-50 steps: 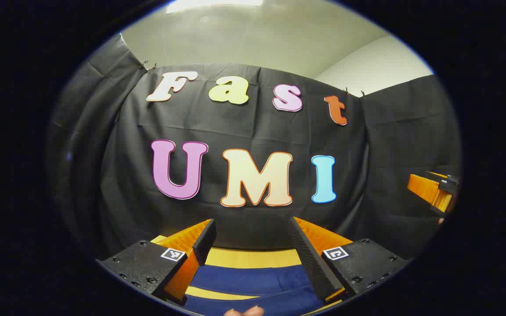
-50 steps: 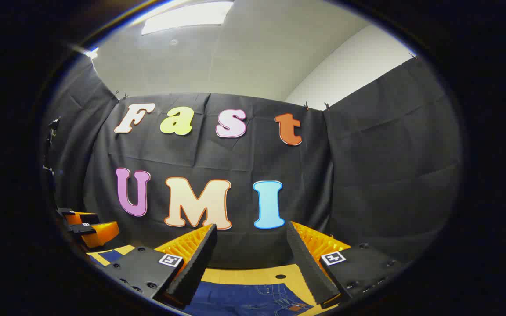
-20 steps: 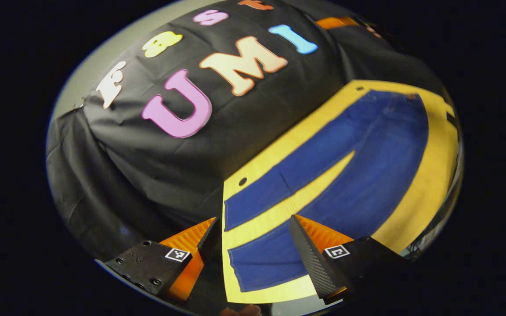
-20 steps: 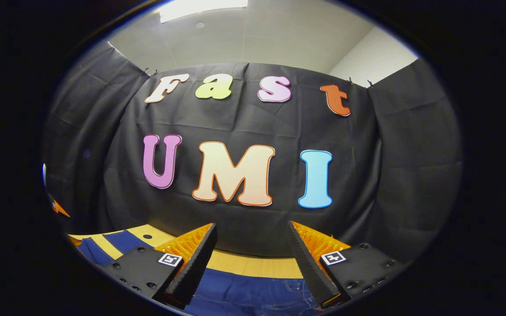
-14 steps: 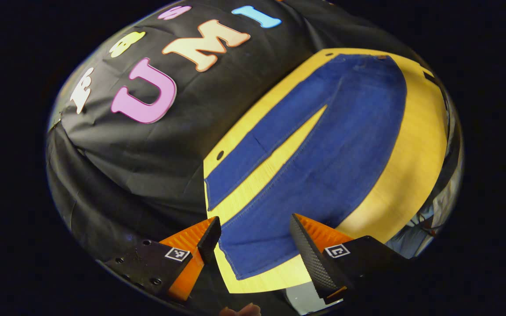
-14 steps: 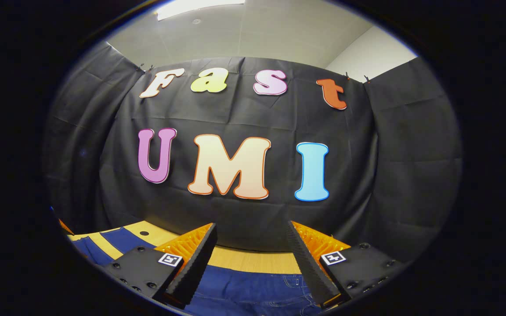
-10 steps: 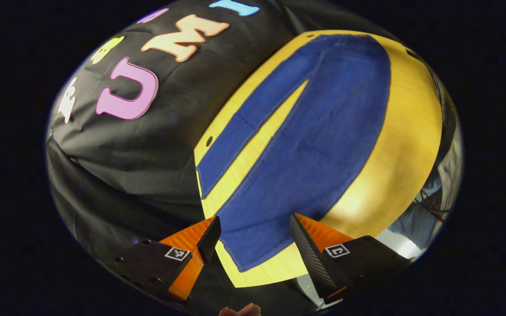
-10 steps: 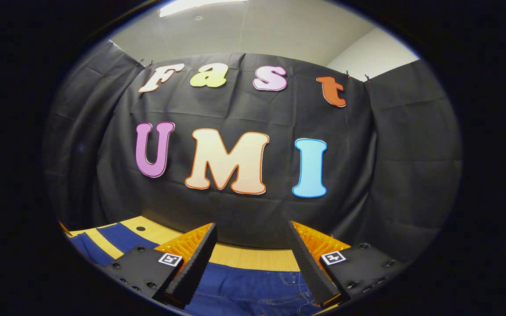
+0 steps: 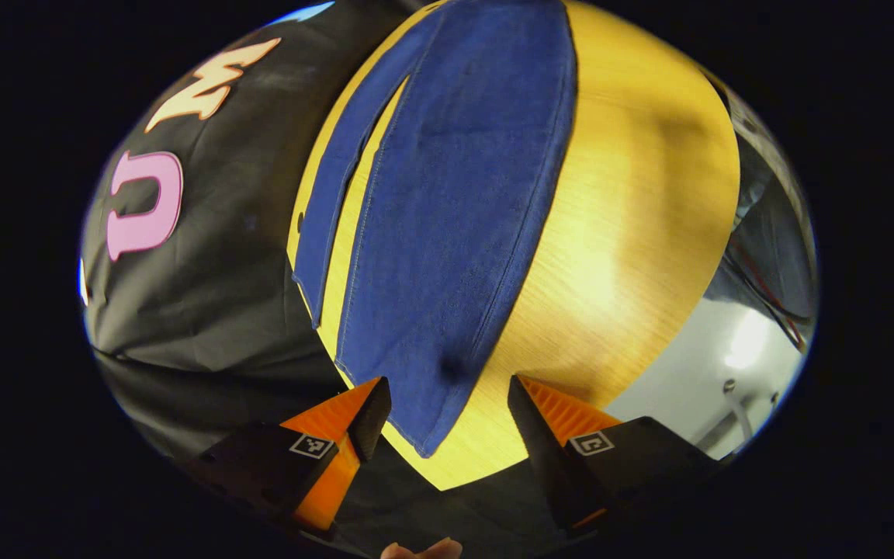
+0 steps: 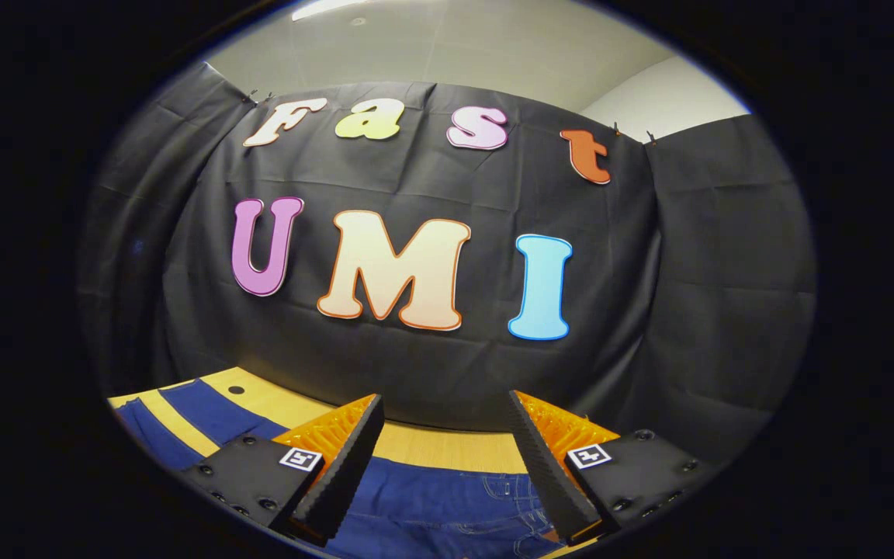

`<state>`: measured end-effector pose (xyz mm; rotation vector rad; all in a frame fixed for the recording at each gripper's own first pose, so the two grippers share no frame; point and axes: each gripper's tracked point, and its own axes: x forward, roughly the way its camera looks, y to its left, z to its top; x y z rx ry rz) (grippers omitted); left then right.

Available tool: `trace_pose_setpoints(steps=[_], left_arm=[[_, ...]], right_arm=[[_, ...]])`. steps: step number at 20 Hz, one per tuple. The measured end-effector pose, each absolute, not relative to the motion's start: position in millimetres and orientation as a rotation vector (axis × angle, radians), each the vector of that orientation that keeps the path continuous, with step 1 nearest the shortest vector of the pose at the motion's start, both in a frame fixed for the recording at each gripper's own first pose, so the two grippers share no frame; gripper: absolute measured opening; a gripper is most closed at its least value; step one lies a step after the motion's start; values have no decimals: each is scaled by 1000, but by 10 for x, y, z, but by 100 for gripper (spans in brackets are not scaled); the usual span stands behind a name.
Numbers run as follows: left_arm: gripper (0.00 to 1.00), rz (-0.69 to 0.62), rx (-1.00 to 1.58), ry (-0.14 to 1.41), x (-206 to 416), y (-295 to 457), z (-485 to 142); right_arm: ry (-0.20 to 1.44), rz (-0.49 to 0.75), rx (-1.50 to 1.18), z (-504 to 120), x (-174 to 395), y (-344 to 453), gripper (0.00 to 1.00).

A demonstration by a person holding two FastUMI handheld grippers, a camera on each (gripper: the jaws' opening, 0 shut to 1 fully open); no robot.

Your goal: Grasp the waist and the cuffs of the jeans and fold them to make the two legs overlap; first hold the waist and fold one-third of the jeans toward the cuffs, then hold the cuffs and fold the remaining one-third in the same direction to finish folding.

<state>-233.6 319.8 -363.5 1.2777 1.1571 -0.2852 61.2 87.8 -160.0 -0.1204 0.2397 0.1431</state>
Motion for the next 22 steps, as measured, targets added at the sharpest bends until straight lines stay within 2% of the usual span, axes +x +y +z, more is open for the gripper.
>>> trace_pose_setpoints(steps=[1, 4, 11, 12, 13, 15, 16, 17, 18, 22], left_arm=[[96, -291, 1290, 1155, -2305, 3211, -3660], [84, -310, 1315, 1147, -2195, 3264, -3713], [83, -342, 1349, 1149, -2035, 3319, -3811], [67, -347, 1341, 1158, -2055, 3316, -3826], [60, -360, 1340, 1173, -2048, 3318, -3880], [40, -348, 1316, 1199, -2092, 3309, -3901], [23, -341, 1292, 1217, -2114, 3309, -3920], [21, -331, 1265, 1234, -2141, 3302, -3947], [10, -321, 1248, 1241, -2154, 3310, -3966], [0, -303, 1303, 1215, -2139, 3295, -3945]], right_arm=[[243, 136, -123, -1612, 609, 863, 100], [255, 120, -122, -1667, 585, 832, 99], [255, 78, -145, -1672, 558, 653, 99], [259, 69, -157, -1692, 560, 591, 100], [263, 59, -172, -1704, 559, 527, 100], [275, 54, -216, -1752, 530, 405, 98], [284, 64, -252, -1801, 497, 349, 98], [289, 84, -298, -1838, 455, 305, 99], [287, 113, -357, -1871, 394, 275, 100], [274, 279, -679, -2141, 67, 191, 100]])
